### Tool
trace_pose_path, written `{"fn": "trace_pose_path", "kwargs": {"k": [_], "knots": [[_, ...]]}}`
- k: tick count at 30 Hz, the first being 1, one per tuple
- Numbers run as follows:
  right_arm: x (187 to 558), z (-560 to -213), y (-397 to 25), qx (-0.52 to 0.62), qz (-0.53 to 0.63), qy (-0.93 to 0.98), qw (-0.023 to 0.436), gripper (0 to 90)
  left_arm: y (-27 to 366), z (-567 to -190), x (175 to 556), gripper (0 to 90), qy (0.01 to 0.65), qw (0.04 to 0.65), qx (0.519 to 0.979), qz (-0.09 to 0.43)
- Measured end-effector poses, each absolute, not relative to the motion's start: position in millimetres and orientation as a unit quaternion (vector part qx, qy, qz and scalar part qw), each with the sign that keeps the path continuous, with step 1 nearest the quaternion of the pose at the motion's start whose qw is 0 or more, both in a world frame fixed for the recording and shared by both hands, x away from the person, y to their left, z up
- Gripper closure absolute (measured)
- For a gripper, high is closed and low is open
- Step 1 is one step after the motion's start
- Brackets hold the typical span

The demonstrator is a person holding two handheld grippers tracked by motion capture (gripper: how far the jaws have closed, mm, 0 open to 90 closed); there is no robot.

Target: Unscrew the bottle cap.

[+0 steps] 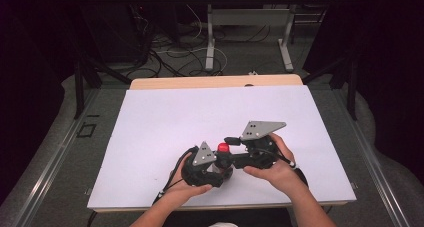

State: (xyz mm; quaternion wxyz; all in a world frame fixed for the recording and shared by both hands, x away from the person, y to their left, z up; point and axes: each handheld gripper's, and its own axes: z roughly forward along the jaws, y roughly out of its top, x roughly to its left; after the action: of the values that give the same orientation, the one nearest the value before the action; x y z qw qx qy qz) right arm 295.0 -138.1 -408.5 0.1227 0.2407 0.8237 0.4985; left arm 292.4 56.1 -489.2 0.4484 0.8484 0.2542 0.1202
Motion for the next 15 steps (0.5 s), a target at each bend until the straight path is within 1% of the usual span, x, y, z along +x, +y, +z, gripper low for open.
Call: {"fn": "trace_pose_path", "kwargs": {"k": [5, 7, 8, 10, 12, 15], "knots": [[291.1, -411.1, -134.4, 0.273, 0.496, 0.813, 0.138, 55.0, 54.3, -488.3, 291.0, 30.0, 0.250, 0.447, 0.850, 0.121], [290.8, -411.4, -133.6, 0.277, 0.495, 0.813, 0.136, 56.0, 53.7, -488.1, 290.5, 30.0, 0.248, 0.445, 0.852, 0.120], [290.4, -412.0, -132.7, 0.273, 0.492, 0.815, 0.143, 60.6, 52.1, -489.1, 289.8, 30.1, 0.248, 0.447, 0.851, 0.121], [290.7, -411.9, -133.2, 0.259, 0.490, 0.820, 0.144, 61.2, 52.4, -489.3, 289.9, 30.1, 0.244, 0.447, 0.852, 0.120], [292.8, -412.0, -135.6, 0.247, 0.492, 0.824, 0.135, 61.4, 52.4, -489.4, 289.9, 30.1, 0.239, 0.447, 0.854, 0.117], [298.2, -412.4, -141.6, 0.211, 0.500, 0.833, 0.110, 61.7, 52.9, -489.9, 289.9, 30.2, 0.226, 0.455, 0.855, 0.106]]}}
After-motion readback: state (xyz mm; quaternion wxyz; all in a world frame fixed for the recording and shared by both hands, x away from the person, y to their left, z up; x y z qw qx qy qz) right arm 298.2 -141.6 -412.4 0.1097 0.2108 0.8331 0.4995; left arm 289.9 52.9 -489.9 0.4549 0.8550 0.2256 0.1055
